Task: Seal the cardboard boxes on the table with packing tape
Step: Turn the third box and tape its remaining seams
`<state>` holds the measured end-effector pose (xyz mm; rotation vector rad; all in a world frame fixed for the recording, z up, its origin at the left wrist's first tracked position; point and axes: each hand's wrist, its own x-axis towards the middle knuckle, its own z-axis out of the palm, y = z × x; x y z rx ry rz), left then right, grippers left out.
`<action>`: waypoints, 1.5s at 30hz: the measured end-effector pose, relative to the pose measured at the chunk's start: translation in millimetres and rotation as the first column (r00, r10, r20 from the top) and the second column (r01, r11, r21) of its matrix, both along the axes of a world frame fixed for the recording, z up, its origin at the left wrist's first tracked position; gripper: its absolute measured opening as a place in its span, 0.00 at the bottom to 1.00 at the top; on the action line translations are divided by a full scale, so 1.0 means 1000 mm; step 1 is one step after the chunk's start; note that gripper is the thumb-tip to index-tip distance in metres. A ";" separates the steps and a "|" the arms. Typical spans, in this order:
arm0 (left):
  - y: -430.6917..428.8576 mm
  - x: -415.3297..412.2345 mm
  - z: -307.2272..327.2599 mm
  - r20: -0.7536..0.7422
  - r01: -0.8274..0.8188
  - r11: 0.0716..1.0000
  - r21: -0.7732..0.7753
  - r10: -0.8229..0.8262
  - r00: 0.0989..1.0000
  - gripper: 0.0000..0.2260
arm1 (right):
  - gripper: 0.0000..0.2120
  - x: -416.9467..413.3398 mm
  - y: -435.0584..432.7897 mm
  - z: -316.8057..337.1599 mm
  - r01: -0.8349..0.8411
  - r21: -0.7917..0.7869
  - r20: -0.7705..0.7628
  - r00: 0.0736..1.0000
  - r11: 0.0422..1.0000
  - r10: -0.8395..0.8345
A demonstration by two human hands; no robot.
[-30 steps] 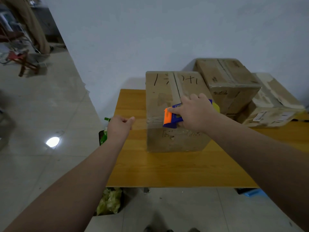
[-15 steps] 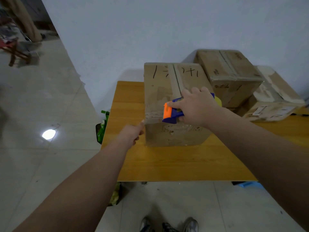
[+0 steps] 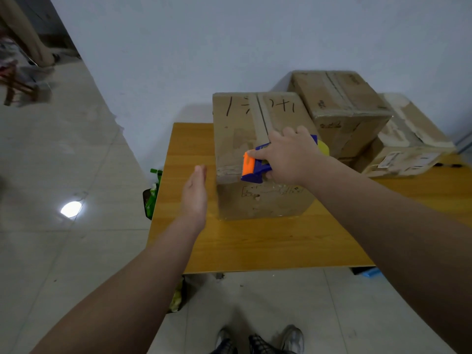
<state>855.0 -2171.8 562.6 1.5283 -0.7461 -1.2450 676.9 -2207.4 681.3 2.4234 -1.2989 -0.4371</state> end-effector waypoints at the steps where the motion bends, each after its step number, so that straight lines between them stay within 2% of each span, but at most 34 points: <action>1: 0.002 -0.006 -0.001 -0.126 0.054 0.998 -0.026 -0.057 0.990 0.27 | 0.27 0.000 0.000 0.000 0.000 -0.005 0.003 1.000 1.000 0.000; 2: 0.004 -0.012 -0.002 -0.183 0.102 0.994 -0.045 -0.108 0.977 0.29 | 0.27 -0.001 0.000 0.000 0.000 -0.007 0.007 1.000 1.000 0.001; 6: 0.013 -0.028 -0.023 -0.097 0.158 0.987 0.023 -0.155 0.983 0.32 | 0.25 -0.002 0.001 -0.001 0.002 0.000 0.020 1.000 1.000 -0.002; 9: 0.016 -0.025 -0.032 -0.044 0.245 0.967 0.063 -0.243 0.969 0.30 | 0.26 -0.002 0.000 -0.002 0.001 0.002 0.006 1.000 1.000 -0.001; 11: 0.018 -0.013 -0.034 0.042 0.330 0.935 0.129 -0.338 0.940 0.30 | 0.26 -0.002 0.000 0.000 -0.007 0.000 0.008 1.000 1.000 0.007; 13: 0.017 0.005 -0.037 0.172 0.335 0.925 0.179 -0.365 0.915 0.28 | 0.26 -0.002 0.000 -0.001 -0.006 0.002 0.012 1.000 1.000 0.006; 15: 0.011 0.024 -0.036 0.359 0.280 0.956 0.084 -0.291 0.887 0.23 | 0.26 -0.002 0.000 -0.001 -0.009 -0.008 0.009 1.000 1.000 0.009; 16: 0.006 0.029 -0.031 0.456 0.310 0.951 0.005 -0.278 0.846 0.22 | 0.26 -0.002 0.000 -0.002 -0.011 -0.013 0.012 1.000 1.000 0.011; 18: -0.004 0.036 -0.019 0.638 0.488 0.869 -0.081 -0.332 0.695 0.28 | 0.25 -0.003 0.000 -0.002 -0.015 -0.017 0.021 1.000 1.000 0.015; 21: -0.022 0.043 -0.008 0.879 0.712 0.701 -0.044 -0.311 0.361 0.33 | 0.25 -0.004 0.000 -0.003 -0.010 -0.011 0.019 1.000 1.000 0.010; 24: -0.040 0.050 0.002 0.965 0.805 0.589 0.075 -0.245 0.089 0.35 | 0.25 -0.003 -0.001 -0.002 -0.015 -0.006 0.013 1.000 1.000 0.015; 26: -0.049 0.050 0.005 0.979 0.816 0.563 0.132 -0.203 -0.018 0.37 | 0.25 -0.003 -0.001 -0.001 -0.014 -0.008 0.016 1.000 1.000 0.014; 27: -0.051 0.047 0.003 0.983 0.810 0.571 0.138 -0.182 -0.040 0.39 | 0.25 -0.003 -0.001 -0.001 -0.012 -0.009 0.012 1.000 1.000 0.013; 31: -0.048 0.038 -0.007 0.990 0.781 0.615 0.111 -0.141 -0.030 0.44 | 0.25 -0.002 -0.003 -0.001 -0.009 0.002 -0.003 1.000 1.000 0.009; 33: -0.048 0.039 -0.008 0.993 0.784 0.613 0.099 -0.110 -0.039 0.43 | 0.26 -0.001 -0.004 0.001 -0.008 0.011 -0.002 1.000 1.000 0.008; 36: -0.046 0.043 -0.007 0.998 0.812 0.580 0.066 -0.052 -0.044 0.35 | 0.27 -0.001 -0.003 0.002 -0.008 0.023 0.000 1.000 1.000 0.008; 40: -0.037 0.041 -0.008 0.995 0.832 0.547 -0.092 0.013 0.101 0.23 | 0.27 -0.002 -0.003 0.003 -0.014 0.027 -0.002 1.000 1.000 0.014; 45: -0.035 0.034 -0.013 0.980 0.873 0.454 -0.178 0.166 0.114 0.17 | 0.27 -0.002 -0.004 0.002 -0.011 0.027 -0.005 1.000 1.000 0.011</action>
